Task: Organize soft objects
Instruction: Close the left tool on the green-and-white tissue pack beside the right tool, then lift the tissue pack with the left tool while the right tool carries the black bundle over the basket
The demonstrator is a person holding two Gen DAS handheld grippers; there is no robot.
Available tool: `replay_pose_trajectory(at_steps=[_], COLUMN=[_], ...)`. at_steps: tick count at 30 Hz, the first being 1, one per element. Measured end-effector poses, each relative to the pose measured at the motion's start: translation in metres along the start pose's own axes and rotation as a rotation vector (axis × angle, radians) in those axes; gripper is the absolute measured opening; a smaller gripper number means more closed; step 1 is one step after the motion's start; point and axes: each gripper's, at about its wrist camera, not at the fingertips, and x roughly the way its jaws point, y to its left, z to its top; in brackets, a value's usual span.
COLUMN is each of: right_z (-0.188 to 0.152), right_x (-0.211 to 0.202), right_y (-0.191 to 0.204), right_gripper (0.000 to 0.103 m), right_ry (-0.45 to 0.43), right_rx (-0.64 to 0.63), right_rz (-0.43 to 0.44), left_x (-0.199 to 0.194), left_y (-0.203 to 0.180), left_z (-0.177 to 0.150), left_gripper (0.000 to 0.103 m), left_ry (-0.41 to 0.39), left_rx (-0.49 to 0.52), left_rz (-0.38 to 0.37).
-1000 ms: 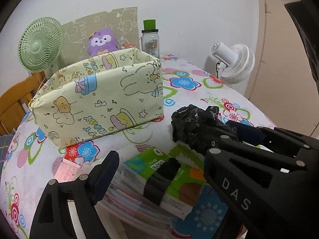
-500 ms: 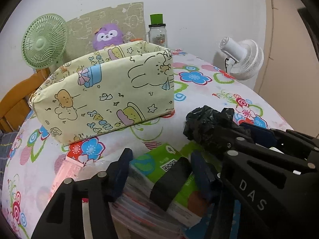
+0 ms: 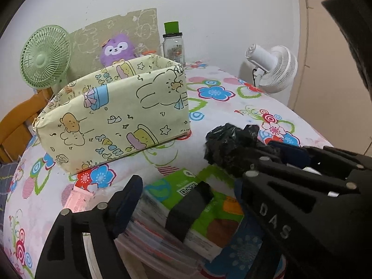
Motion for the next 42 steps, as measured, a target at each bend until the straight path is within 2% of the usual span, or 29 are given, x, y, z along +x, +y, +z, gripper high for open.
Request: replay_pose_trajectory(at_steps=[18,20,22,25,29,31,37,42], right_z=[-0.006,-0.006,-0.006,-0.006,-0.006,-0.005,-0.003,-0.001], right_x=[-0.003,-0.003,-0.003,-0.002,0.000,0.000,0.001,0.001], right_y=[-0.014,-0.014,-0.014,-0.013,-0.011,-0.009,-0.006,0.001], right_gripper=[0.038,0.038,0.038,0.038,0.038,0.039,0.039,0.039], right_ry=[0.003,0.003,0.003,0.003,0.007,0.009,0.014,0.017], right_rx=[0.029,0.028,0.028,0.027,0.026,0.025,0.020,0.007], right_rz=[-0.019,-0.018,-0.018,-0.018,-0.012,-0.009,0.000,0.008], left_x=[0.004,0.004,0.004,0.005,0.006,0.006,0.007,0.000], left_y=[-0.011,-0.012,-0.012,-0.010,-0.007,-0.006,-0.002,0.001], left_z=[-0.008,-0.008,-0.008,-0.006,-0.005,-0.004,-0.002,0.001], left_gripper=[0.092,0.084,0.067,0.048,0.038,0.028,0.021,0.020], left_ry=[0.003,0.000,0.002,0.010,0.015,0.016,0.017,-0.011], left_rx=[0.045,0.044,0.038,0.028,0.019,0.014,-0.003,-0.007], left_rz=[0.000,-0.004,-0.004,-0.003,-0.007,-0.006,-0.007,-0.004])
